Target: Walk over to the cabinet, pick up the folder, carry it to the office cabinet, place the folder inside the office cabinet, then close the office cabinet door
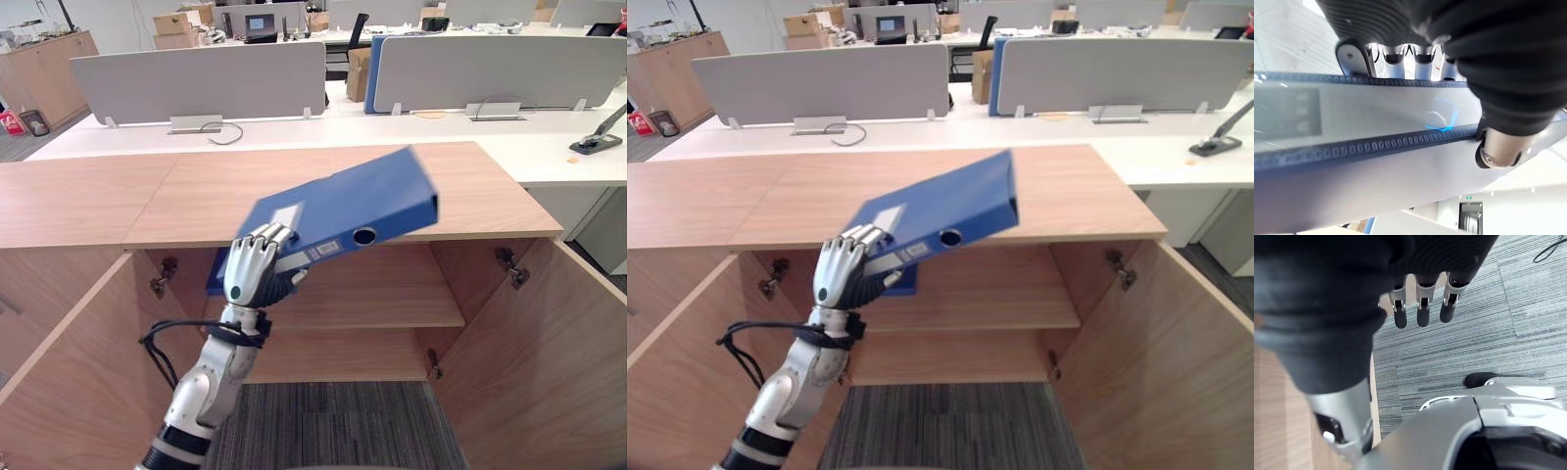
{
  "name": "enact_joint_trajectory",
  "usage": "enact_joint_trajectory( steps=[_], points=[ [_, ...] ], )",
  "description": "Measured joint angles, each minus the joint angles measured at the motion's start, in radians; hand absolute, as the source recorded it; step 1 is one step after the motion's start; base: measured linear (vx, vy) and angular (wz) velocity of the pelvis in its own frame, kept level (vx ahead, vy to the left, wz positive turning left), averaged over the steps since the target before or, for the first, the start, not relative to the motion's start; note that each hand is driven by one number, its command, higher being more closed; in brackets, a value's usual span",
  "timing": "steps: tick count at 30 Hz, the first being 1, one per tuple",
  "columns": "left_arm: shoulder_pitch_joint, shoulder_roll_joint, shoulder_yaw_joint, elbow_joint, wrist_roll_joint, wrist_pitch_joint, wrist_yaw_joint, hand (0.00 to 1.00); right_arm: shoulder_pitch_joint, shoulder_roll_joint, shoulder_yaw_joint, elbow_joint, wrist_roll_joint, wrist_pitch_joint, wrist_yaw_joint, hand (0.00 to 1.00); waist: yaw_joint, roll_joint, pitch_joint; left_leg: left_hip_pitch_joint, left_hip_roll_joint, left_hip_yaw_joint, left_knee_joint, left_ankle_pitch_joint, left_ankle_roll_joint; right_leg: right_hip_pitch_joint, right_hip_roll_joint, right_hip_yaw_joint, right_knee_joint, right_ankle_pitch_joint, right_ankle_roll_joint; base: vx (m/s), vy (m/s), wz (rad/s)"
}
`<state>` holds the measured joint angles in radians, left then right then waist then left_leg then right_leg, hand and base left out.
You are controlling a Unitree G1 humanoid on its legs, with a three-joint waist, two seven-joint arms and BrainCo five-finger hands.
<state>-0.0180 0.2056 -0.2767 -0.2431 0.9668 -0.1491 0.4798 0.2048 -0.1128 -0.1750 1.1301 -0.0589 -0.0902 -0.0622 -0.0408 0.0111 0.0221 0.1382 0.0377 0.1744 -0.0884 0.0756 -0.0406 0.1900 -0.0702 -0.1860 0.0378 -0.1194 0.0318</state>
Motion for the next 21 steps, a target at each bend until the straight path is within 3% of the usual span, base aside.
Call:
enact_joint_trajectory(
  steps=[4, 10, 14, 17, 19, 21],
  points=[
    [0.031, -0.032, 0.042, -0.025, -0.124, -0.014, -0.003, 1.00, -0.006, -0.002, 0.001, 0.000, 0.000, 0.012, 0.001, 0.00, 0.001, 0.003, 0.000, -0.005, 0.002, -0.009, -0.004, 0.000, 0.000, 0.000, 0.003, -0.006, -0.003, 0.000, 0.000, -0.02, -0.013, 0.04],
    [0.067, -0.081, 0.166, -0.161, -0.242, 0.029, 0.029, 1.00, -0.007, 0.000, 0.001, 0.004, 0.002, 0.015, 0.001, 0.00, 0.014, 0.000, -0.002, -0.030, 0.000, -0.014, 0.001, 0.001, 0.001, -0.020, -0.002, -0.007, 0.003, 0.000, 0.000, 0.00, 0.004, 0.03],
    [0.084, -0.106, 0.210, -0.267, -0.398, 0.023, 0.040, 1.00, -0.007, 0.006, 0.000, 0.005, 0.006, 0.019, 0.001, 0.00, 0.027, -0.007, -0.004, -0.031, 0.001, -0.015, 0.001, 0.001, 0.001, -0.019, -0.003, -0.007, 0.005, 0.000, 0.000, 0.00, 0.000, 0.00],
    [0.120, -0.120, 0.263, -0.287, -0.712, -0.046, 0.000, 1.00, -0.004, 0.008, 0.000, 0.005, 0.047, 0.027, 0.001, 0.00, 0.034, -0.008, -0.007, -0.030, 0.002, -0.015, 0.002, 0.001, 0.001, -0.019, -0.003, -0.007, 0.008, 0.000, 0.000, -0.04, 0.001, 0.01],
    [0.151, -0.141, 0.264, -0.288, -1.002, -0.105, -0.060, 1.00, -0.006, 0.010, -0.001, -0.004, 0.152, 0.028, -0.005, 0.00, 0.041, -0.009, -0.010, -0.031, 0.002, -0.016, 0.002, 0.001, 0.003, -0.024, -0.004, -0.007, 0.015, -0.004, 0.001, -0.06, -0.001, 0.00],
    [0.168, -0.160, 0.246, -0.288, -1.145, -0.132, -0.088, 1.00, -0.027, 0.021, -0.004, -0.037, 0.264, 0.030, -0.024, 0.00, 0.048, -0.008, -0.014, -0.043, 0.001, -0.017, 0.002, 0.003, 0.005, -0.031, -0.005, -0.008, 0.032, -0.012, 0.004, -0.06, -0.001, 0.01]
  ],
)
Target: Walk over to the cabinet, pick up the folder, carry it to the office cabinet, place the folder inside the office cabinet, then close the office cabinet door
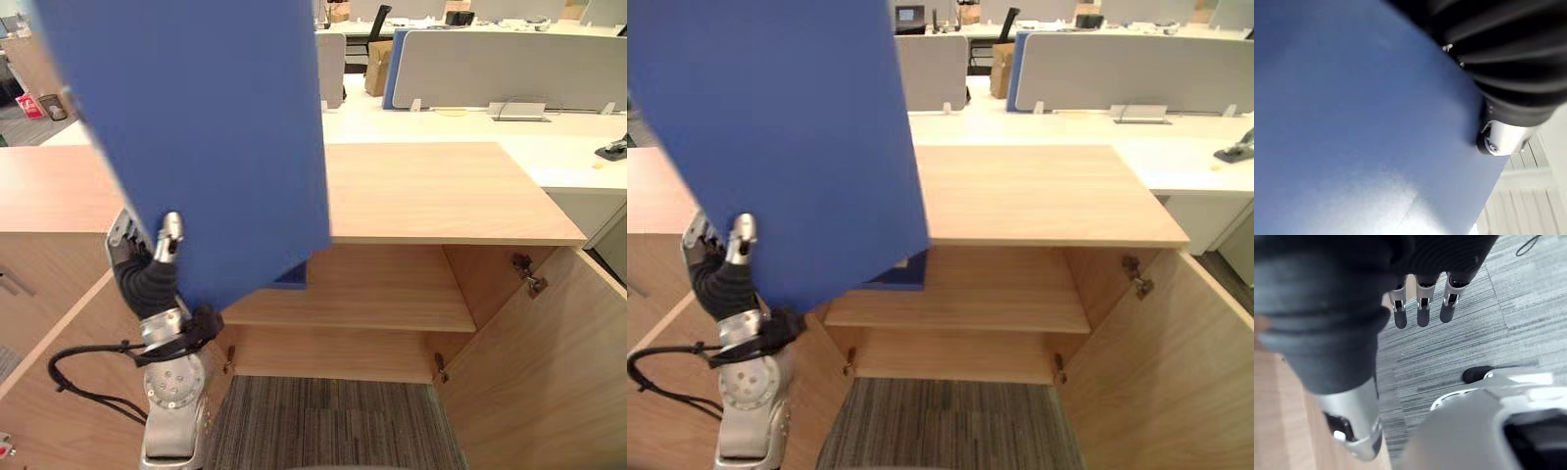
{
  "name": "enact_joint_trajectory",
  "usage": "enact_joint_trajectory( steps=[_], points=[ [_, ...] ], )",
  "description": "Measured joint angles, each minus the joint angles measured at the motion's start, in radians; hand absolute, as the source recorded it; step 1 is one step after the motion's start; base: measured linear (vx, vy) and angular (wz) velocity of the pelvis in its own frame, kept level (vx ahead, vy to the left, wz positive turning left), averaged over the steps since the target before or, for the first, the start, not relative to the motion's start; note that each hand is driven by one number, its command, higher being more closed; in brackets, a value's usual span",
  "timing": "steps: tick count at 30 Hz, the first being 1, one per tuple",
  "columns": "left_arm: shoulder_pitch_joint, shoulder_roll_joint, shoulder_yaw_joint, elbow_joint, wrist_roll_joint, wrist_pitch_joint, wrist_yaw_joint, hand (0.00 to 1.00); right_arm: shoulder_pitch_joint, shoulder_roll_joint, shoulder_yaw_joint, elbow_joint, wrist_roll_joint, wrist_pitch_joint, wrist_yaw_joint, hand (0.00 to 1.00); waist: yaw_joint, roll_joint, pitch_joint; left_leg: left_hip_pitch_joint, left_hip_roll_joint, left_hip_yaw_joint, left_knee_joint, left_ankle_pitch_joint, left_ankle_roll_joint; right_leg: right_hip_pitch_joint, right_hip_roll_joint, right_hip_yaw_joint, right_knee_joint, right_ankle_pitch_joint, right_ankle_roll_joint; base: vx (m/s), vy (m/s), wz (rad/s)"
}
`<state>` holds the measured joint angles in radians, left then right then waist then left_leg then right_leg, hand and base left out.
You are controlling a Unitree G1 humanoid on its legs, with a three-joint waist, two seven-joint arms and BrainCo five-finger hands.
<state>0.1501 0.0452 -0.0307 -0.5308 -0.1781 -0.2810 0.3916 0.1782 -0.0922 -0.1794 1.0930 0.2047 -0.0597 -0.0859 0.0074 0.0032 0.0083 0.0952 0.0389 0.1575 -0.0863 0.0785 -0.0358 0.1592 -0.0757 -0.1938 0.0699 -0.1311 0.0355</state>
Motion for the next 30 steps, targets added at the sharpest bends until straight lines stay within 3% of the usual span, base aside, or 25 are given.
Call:
enact_joint_trajectory(
  steps=[2, 4, 8, 15, 17, 20, 24, 30],
  points=[
    [0.005, -0.004, -0.048, 0.000, -0.100, -0.004, -0.033, 1.00, -0.096, 0.018, 0.009, -0.036, 0.089, 0.004, -0.047, 0.00, 0.014, -0.006, 0.000, -0.008, -0.001, -0.006, -0.002, 0.007, 0.006, -0.012, -0.002, -0.009, 0.013, -0.002, 0.001, -0.05, -0.005, 0.10],
    [0.052, -0.001, -0.116, 0.001, -0.187, -0.003, -0.085, 1.00, -0.182, 0.045, -0.007, -0.157, 0.110, -0.008, -0.107, 0.00, 0.030, -0.006, -0.015, -0.021, 0.000, -0.021, -0.001, 0.013, 0.009, -0.034, -0.006, -0.019, 0.022, -0.004, 0.001, -0.06, -0.003, 0.22],
    [0.139, -0.004, -0.110, 0.001, -0.265, 0.007, -0.127, 1.00, -0.190, 0.073, -0.022, -0.530, 0.039, -0.014, -0.175, 0.00, 0.043, -0.006, -0.016, -0.025, -0.005, -0.037, 0.000, 0.020, 0.010, -0.029, -0.012, -0.033, 0.022, -0.004, 0.001, -0.01, 0.005, 0.15],
    [0.179, -0.004, -0.060, 0.010, -0.291, 0.047, -0.184, 1.00, -0.092, 0.078, -0.081, -1.004, -0.110, -0.008, -0.258, 0.00, 0.021, -0.016, -0.010, -0.015, -0.007, -0.038, 0.000, 0.020, 0.011, -0.020, -0.013, -0.031, 0.022, -0.004, 0.001, -0.03, 0.001, -0.01],
    [0.181, -0.003, -0.061, 0.010, -0.289, 0.059, -0.200, 1.00, -0.092, 0.078, -0.068, -1.086, -0.110, -0.012, -0.249, 0.00, 0.015, -0.019, -0.008, -0.012, -0.005, -0.036, 0.000, 0.019, 0.011, -0.020, -0.012, -0.027, 0.022, -0.004, 0.001, -0.06, -0.003, -0.05],
    [0.181, 0.000, -0.058, 0.010, -0.268, 0.061, -0.224, 1.00, -0.092, 0.066, -0.020, -1.184, -0.064, -0.043, -0.178, 0.00, 0.013, -0.021, -0.006, -0.012, -0.003, -0.033, 0.000, 0.019, 0.011, -0.022, -0.009, -0.024, 0.019, -0.004, 0.001, -0.05, -0.004, -0.03],
    [0.181, 0.007, -0.053, 0.010, -0.244, 0.078, -0.248, 1.00, -0.127, -0.017, 0.085, -1.230, 0.117, -0.062, -0.032, 0.00, 0.014, -0.022, -0.006, -0.026, -0.002, -0.034, 0.000, 0.019, 0.011, -0.034, -0.001, -0.024, 0.017, -0.003, 0.001, 0.00, 0.000, 0.00],
    [0.182, 0.035, -0.071, 0.013, -0.225, 0.091, -0.266, 1.00, -0.248, -0.177, 0.219, -1.232, 0.382, -0.062, 0.110, 0.00, 0.015, -0.025, -0.005, -0.032, -0.004, -0.034, 0.000, 0.016, 0.011, -0.035, 0.002, -0.024, 0.013, -0.001, 0.001, 0.00, 0.000, 0.00]
  ],
)
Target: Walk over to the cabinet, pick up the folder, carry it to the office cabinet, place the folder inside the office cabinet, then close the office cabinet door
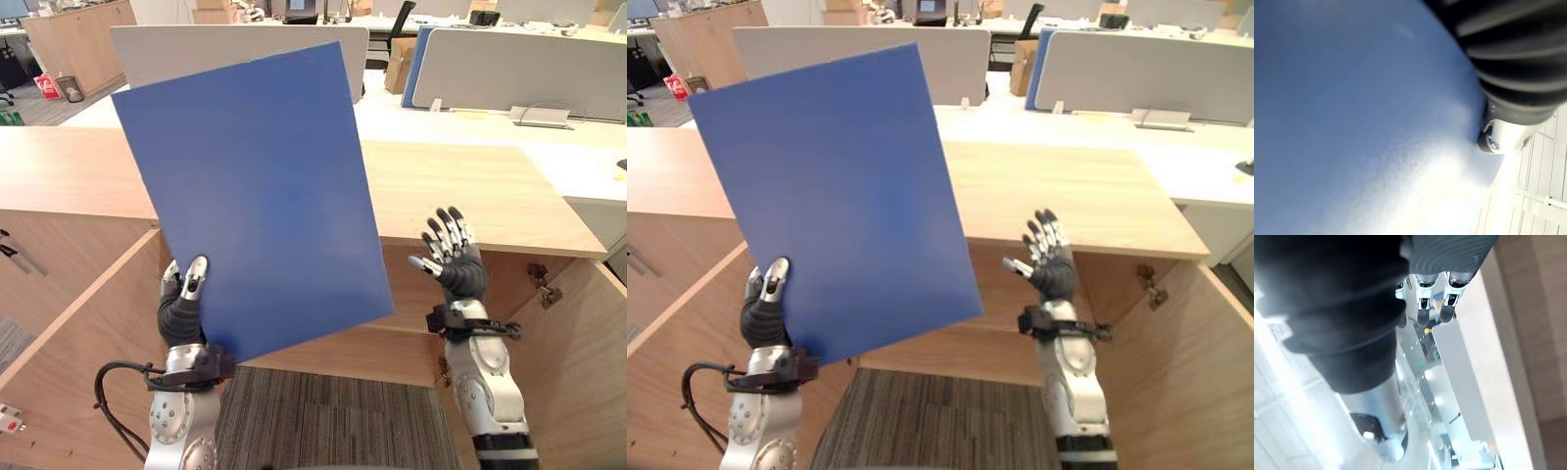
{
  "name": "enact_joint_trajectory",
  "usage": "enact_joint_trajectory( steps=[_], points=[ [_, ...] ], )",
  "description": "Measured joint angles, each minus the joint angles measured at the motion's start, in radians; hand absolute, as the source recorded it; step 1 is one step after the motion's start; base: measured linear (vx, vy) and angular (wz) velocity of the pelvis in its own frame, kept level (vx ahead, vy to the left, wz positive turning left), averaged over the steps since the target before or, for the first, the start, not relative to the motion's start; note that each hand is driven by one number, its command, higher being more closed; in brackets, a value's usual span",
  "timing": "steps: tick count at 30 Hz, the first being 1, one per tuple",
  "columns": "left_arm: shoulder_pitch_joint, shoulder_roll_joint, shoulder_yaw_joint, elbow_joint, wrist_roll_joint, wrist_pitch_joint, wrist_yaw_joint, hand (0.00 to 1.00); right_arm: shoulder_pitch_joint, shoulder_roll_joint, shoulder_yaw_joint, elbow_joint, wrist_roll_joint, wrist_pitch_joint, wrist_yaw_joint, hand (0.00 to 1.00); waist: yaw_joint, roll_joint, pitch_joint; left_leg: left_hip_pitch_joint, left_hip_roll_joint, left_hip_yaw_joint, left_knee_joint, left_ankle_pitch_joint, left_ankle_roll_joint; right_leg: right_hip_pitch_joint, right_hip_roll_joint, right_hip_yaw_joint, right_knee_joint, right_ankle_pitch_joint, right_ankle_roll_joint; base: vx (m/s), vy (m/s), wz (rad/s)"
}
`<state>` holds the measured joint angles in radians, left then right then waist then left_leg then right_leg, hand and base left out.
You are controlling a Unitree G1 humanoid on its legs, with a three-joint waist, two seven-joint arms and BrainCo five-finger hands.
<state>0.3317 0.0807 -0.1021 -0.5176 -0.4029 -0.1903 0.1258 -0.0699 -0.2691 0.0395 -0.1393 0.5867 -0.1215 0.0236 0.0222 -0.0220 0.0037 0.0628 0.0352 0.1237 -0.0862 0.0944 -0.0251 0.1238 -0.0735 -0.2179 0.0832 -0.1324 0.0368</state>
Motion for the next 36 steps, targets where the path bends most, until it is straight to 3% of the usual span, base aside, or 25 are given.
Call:
enact_joint_trajectory(
  steps=[2, 5, 7, 10, 13, 23, 32, 36],
  points=[
    [-0.001, 0.015, -0.016, 0.002, 0.014, 0.003, -0.005, 1.00, -0.041, -0.051, 0.062, 0.000, 0.055, 0.001, 0.030, 0.00, 0.000, 0.000, 0.000, -0.002, 0.000, 0.000, 0.000, 0.000, 0.000, -0.001, 0.001, 0.000, 0.000, 0.000, 0.000, 0.00, 0.000, 0.00],
    [-0.001, 0.025, -0.023, 0.033, 0.013, 0.003, -0.007, 1.00, -0.124, -0.151, 0.165, 0.025, 0.256, 0.004, 0.067, 0.00, 0.010, 0.001, 0.000, -0.003, 0.001, 0.000, 0.000, 0.000, 0.000, 0.000, 0.001, 0.000, 0.000, 0.000, 0.000, -0.01, -0.001, 0.00],
    [0.006, 0.040, -0.023, 0.052, 0.009, 0.002, -0.002, 1.00, -0.185, -0.261, 0.261, 0.027, 0.410, 0.010, 0.099, 0.00, 0.021, 0.001, -0.001, -0.002, 0.001, 0.000, 0.000, 0.000, 0.000, 0.000, 0.000, 0.000, 0.001, 0.000, 0.000, -0.04, 0.001, 0.00],
    [0.013, 0.088, -0.058, 0.066, 0.010, 0.006, -0.003, 1.00, -0.279, -0.402, 0.419, 0.005, 0.534, 0.043, 0.179, 0.00, 0.022, 0.001, -0.002, -0.002, 0.001, 0.000, 0.000, 0.000, 0.000, 0.000, 0.001, 0.000, 0.001, 0.000, 0.000, -0.03, -0.001, 0.00],
    [0.014, 0.103, -0.117, 0.068, 0.013, 0.010, -0.020, 1.00, -0.312, -0.463, 0.506, -0.051, 0.594, 0.069, 0.250, 0.00, 0.030, 0.001, -0.003, -0.002, 0.001, -0.002, 0.000, 0.000, 0.000, 0.002, 0.000, -0.001, 0.001, 0.000, 0.000, 0.00, 0.000, 0.00],
    [0.010, 0.126, -0.154, 0.105, 0.045, 0.011, -0.057, 1.00, -0.331, -0.589, 0.511, -0.068, 0.616, 0.095, 0.292, 0.00, 0.037, 0.002, -0.013, -0.001, 0.000, -0.002, 0.000, 0.004, 0.000, 0.003, 0.000, -0.001, 0.005, 0.000, 0.000, -0.02, -0.001, 0.00],
    [0.004, 0.127, -0.140, 0.119, 0.109, 0.012, -0.059, 1.00, -0.331, -0.588, 0.511, -0.069, 0.647, 0.098, 0.301, 0.00, 0.039, 0.003, -0.019, 0.003, 0.000, -0.002, 0.000, 0.004, -0.001, 0.001, 0.000, -0.001, 0.006, 0.000, 0.000, 0.00, 0.000, 0.00],
    [-0.017, 0.127, -0.069, 0.162, 0.186, 0.027, -0.064, 1.00, -0.331, -0.573, 0.507, -0.064, 0.649, 0.101, 0.301, 0.00, 0.038, 0.005, -0.021, 0.004, 0.001, -0.001, 0.000, 0.004, -0.001, 0.001, 0.001, 0.000, 0.006, 0.000, 0.000, 0.00, 0.000, 0.00]
  ],
)
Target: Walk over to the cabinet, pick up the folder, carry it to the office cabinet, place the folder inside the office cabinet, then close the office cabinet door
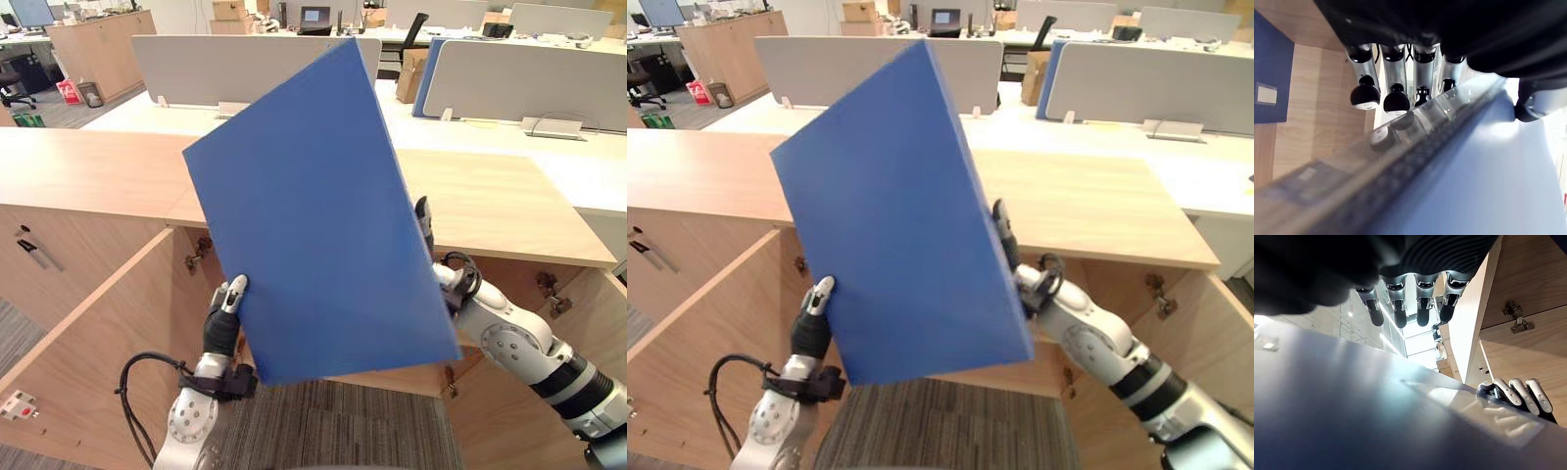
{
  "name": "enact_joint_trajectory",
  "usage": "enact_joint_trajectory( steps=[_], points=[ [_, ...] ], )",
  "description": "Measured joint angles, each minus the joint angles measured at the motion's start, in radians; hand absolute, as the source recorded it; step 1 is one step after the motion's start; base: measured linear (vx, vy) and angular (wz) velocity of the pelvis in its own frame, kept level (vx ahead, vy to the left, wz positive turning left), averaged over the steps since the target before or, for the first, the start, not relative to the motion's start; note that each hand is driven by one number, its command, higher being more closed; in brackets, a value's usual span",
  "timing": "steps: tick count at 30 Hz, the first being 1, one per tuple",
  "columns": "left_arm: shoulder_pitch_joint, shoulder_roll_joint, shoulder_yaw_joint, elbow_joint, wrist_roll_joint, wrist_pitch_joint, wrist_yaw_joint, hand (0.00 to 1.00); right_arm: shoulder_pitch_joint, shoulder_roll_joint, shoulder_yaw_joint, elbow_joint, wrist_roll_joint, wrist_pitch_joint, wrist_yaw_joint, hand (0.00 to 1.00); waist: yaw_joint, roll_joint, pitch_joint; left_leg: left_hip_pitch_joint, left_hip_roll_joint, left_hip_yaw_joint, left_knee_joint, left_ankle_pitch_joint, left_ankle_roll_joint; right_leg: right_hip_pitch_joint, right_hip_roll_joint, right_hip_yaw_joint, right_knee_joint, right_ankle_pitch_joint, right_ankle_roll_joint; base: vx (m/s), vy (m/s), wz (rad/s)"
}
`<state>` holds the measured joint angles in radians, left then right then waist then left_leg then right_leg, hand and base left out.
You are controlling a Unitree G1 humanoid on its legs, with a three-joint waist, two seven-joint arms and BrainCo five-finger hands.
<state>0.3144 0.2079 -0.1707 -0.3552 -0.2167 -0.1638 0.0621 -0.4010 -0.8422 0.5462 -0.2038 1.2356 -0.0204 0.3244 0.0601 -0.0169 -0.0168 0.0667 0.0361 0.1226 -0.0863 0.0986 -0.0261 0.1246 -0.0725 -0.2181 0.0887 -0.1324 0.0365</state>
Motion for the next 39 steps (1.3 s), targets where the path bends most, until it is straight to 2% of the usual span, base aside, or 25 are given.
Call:
enact_joint_trajectory(
  steps=[6, 14, 25, 29, 33, 39],
  points=[
    [-0.002, 0.001, 0.110, 0.013, 0.085, 0.008, 0.011, 1.00, 0.003, 0.046, -0.011, 0.018, 0.000, 0.012, -0.002, 0.00, 0.001, 0.002, 0.000, 0.001, -0.001, 0.000, 0.000, 0.000, 0.000, 0.001, -0.001, 0.000, 0.000, 0.000, 0.000, 0.00, 0.000, 0.00],
    [-0.002, -0.004, 0.197, 0.014, 0.117, 0.010, 0.027, 1.00, 0.021, 0.062, -0.011, 0.046, -0.001, 0.035, -0.002, 0.00, 0.002, 0.005, 0.002, 0.001, -0.001, -0.001, 0.000, 0.000, 0.000, 0.002, -0.001, 0.000, 0.000, 0.000, 0.000, 0.00, 0.000, 0.00],
    [-0.009, -0.010, 0.205, 0.029, 0.137, 0.019, 0.032, 1.00, 0.024, 0.063, 0.008, 0.088, -0.041, 0.052, -0.001, 0.00, 0.004, 0.008, 0.007, 0.001, -0.002, -0.002, 0.000, 0.000, 0.000, 0.002, -0.001, -0.001, -0.001, 0.000, 0.000, 0.00, 0.000, 0.00],
    [-0.037, -0.010, 0.172, 0.033, 0.132, 0.020, 0.032, 1.00, 0.014, 0.063, 0.104, 0.093, -0.052, 0.073, -0.002, 0.00, 0.011, 0.007, 0.009, -0.005, -0.003, -0.007, 0.000, 0.001, 0.000, -0.001, -0.002, -0.005, -0.002, 0.000, 0.000, 0.00, 0.000, 0.02],
    [-0.038, -0.010, 0.159, 0.033, 0.124, 0.021, 0.044, 1.00, -0.037, 0.066, 0.116, 0.125, -0.061, 0.076, -0.006, 0.00, 0.011, 0.007, 0.012, -0.012, -0.003, -0.015, 0.000, 0.005, 0.000, -0.003, -0.002, -0.015, -0.003, 0.000, 0.000, 0.00, 0.000, 0.07],
    [-0.038, -0.011, 0.157, 0.045, 0.079, 0.021, 0.071, 1.00, -0.118, 0.134, 0.123, 0.189, -0.079, 0.071, -0.049, 0.00, 0.013, 0.009, 0.014, -0.013, -0.002, -0.018, 0.000, 0.007, -0.002, -0.002, -0.001, -0.018, -0.003, 0.000, -0.001, 0.00, 0.000, 0.01]
  ],
)
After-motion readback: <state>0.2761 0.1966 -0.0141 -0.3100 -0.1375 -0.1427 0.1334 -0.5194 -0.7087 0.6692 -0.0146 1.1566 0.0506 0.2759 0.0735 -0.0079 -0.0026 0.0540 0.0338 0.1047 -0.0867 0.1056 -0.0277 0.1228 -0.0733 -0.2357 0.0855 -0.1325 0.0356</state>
